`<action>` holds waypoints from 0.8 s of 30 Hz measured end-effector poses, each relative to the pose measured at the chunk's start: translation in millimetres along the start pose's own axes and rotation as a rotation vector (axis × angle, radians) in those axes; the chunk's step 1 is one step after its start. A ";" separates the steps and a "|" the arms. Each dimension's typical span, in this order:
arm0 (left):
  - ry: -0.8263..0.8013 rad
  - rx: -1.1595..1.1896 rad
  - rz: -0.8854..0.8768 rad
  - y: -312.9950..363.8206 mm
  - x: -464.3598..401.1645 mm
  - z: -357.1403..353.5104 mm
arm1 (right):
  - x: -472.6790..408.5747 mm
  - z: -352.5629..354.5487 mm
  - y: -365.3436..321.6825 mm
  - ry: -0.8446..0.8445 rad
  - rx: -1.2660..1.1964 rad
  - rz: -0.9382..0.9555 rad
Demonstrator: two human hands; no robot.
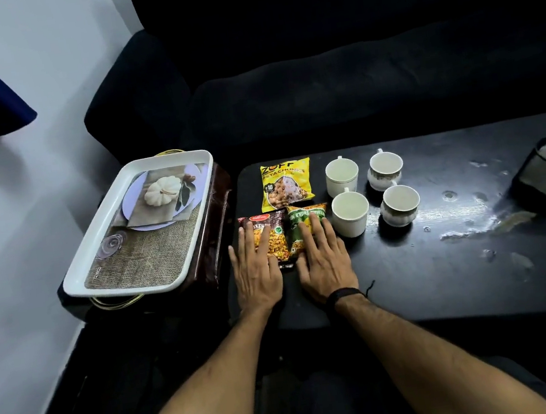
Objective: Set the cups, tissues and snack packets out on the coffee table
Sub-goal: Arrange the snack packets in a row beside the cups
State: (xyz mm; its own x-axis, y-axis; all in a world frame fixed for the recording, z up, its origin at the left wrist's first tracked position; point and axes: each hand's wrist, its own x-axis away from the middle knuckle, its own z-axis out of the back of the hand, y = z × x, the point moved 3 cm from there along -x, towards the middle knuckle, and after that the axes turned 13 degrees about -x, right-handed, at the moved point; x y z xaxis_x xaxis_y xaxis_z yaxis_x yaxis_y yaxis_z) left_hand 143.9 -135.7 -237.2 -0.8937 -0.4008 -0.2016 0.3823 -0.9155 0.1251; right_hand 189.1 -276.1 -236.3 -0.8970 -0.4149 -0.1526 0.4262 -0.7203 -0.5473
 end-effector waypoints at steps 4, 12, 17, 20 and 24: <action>0.030 -0.089 0.008 -0.6 -0.8 2.4 | 0.0 -2.0 1.4 0.002 0.028 0.004; 0.031 -0.087 0.025 -1.3 -2.5 -1.7 | -0.4 -0.7 0.1 0.025 0.053 -0.013; 0.045 -0.067 0.024 -1.8 -2.0 -3.0 | 0.8 -0.6 0.4 0.049 0.024 -0.005; 0.055 -0.059 0.008 -1.2 -1.0 -1.8 | 1.8 -0.1 -0.9 0.062 0.024 0.045; 0.026 -0.078 -0.032 -0.5 5.0 -2.2 | 3.2 -1.5 -0.1 0.014 0.035 0.030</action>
State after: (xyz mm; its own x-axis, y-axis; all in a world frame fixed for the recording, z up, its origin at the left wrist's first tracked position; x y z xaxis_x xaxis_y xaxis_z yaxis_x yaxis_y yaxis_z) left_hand 139.8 -137.3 -240.4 -0.8997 -0.3715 -0.2292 0.3722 -0.9272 0.0421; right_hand 186.0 -276.6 -238.0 -0.8851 -0.4293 -0.1797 0.4567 -0.7268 -0.5131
